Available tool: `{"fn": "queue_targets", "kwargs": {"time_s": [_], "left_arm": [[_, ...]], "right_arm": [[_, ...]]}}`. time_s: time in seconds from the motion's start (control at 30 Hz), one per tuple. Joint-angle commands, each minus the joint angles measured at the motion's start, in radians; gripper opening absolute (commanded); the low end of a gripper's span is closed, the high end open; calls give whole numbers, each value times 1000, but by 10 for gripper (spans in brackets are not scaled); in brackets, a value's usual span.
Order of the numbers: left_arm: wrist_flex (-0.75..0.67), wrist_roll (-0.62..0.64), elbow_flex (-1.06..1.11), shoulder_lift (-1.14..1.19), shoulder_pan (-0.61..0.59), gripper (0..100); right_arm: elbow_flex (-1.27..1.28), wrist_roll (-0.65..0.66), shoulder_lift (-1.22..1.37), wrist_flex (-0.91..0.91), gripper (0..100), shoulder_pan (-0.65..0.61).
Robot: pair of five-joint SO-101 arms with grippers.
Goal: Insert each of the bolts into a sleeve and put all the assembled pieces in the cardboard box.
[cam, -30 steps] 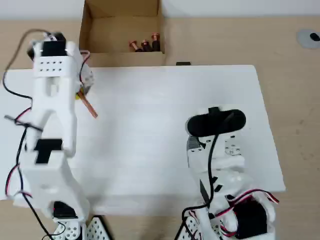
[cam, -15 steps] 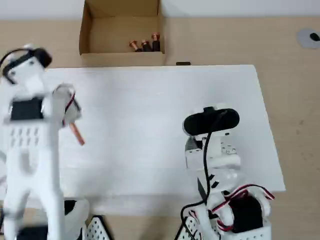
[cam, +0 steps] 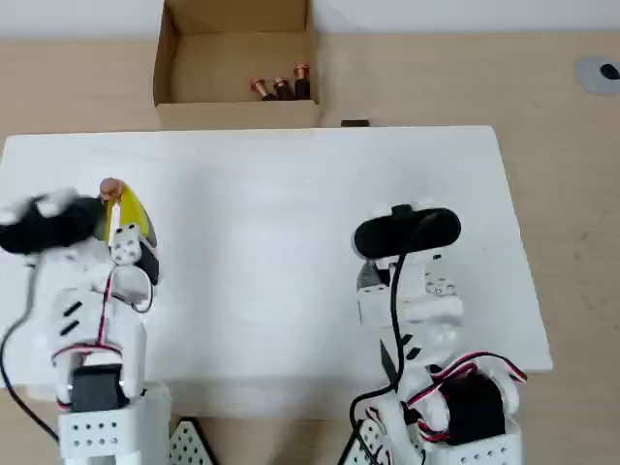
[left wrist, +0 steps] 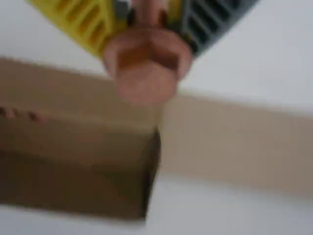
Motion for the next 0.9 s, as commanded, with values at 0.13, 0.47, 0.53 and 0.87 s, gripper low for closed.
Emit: {"fn": "queue_targets", "kwargs": {"time_s": [0.13,0.47,0.53,0.87], "left_arm": [[-137,-32,80,-82,26,2],[-135,98,170,-82,-2,2],[-133,109,170,-82,-2,2],[-118,199,170,-81,-6,3]], "right_arm": [[41,-3,-7,-117,10,13],[211,-3,-7,-330,10,12],[245,-6,-7,-393,11,12],[386,-9,-7,-559,11,12]]}}
